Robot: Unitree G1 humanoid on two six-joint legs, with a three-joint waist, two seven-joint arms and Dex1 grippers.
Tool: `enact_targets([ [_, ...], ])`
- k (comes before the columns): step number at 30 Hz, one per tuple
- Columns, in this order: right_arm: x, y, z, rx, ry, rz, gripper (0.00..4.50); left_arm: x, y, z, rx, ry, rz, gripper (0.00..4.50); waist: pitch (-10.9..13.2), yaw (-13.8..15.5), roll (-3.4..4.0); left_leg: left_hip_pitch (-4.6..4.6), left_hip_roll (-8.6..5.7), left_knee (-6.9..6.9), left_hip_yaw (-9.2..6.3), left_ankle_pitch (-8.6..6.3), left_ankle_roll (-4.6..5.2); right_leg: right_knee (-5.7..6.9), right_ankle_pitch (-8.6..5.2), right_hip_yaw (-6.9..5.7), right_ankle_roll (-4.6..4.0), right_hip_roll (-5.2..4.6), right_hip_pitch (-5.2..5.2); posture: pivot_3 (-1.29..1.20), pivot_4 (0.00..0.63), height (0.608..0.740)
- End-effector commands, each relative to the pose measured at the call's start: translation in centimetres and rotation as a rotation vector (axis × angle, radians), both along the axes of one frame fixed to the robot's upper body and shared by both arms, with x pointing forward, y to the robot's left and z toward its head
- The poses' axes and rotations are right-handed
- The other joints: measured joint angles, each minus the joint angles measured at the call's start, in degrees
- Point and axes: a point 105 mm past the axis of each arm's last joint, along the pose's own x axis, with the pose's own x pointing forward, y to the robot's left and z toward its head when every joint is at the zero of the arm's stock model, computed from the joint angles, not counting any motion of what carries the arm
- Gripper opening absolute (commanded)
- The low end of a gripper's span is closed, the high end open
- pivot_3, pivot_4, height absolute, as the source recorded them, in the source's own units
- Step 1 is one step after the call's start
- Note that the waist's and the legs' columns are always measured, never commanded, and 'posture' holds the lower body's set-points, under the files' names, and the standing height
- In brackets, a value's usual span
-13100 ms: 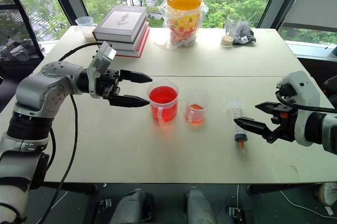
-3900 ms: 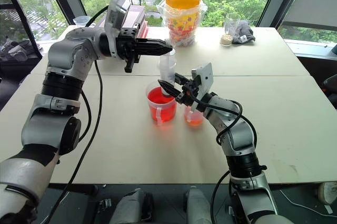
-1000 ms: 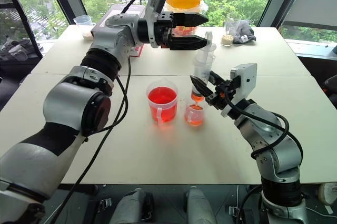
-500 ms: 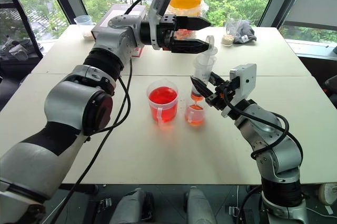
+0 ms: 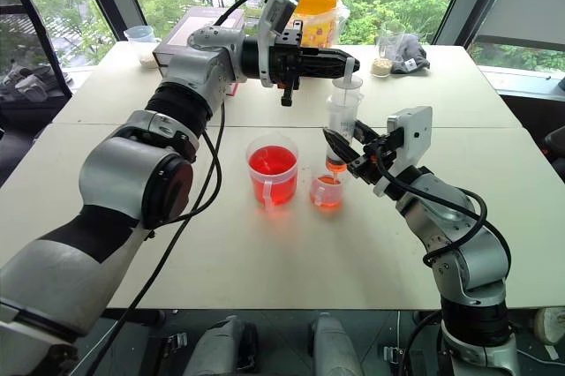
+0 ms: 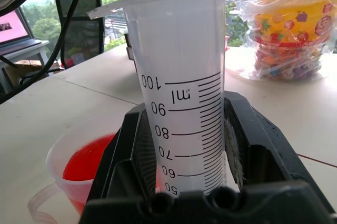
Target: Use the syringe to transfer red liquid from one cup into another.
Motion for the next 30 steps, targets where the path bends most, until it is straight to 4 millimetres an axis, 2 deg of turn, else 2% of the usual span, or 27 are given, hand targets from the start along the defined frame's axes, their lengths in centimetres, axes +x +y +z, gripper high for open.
enact_targets([
  [1, -1.1, 0.9, 2.5, -0.001, -0.112, 0.054, 1.39, -0.2, -0.2, 0.1, 0.032, -0.017, -0.007, 0.05, 0.0, 0.01, 0.0, 0.0, 0.0, 0.0, 0.0, 0.0, 0.0, 0.0, 0.0, 0.0, 0.0, 0.0, 0.0, 0.0, 0.15, 0.74],
  [8, -1.2, 0.9, 3.7, 0.008, -0.143, 0.056, 1.39, -0.2, 0.0, -1.8, 0.107, -0.028, -0.023, 0.05, 0.0, 0.04, 0.0, 0.0, 0.0, 0.0, 0.0, 0.0, 0.0, 0.0, 0.0, 0.0, 0.0, 0.0, 0.0, 0.0, 0.15, 0.74],
  [30, -1.9, 0.8, 6.6, 0.033, -0.201, 0.071, 1.39, -0.2, -0.4, -4.4, 0.148, 0.006, -0.036, 0.05, 0.0, 0.06, 0.0, 0.0, 0.0, 0.0, 0.0, 0.0, 0.0, 0.0, 0.0, 0.0, 0.01, -0.01, 0.0, 0.0, 0.15, 0.74],
])
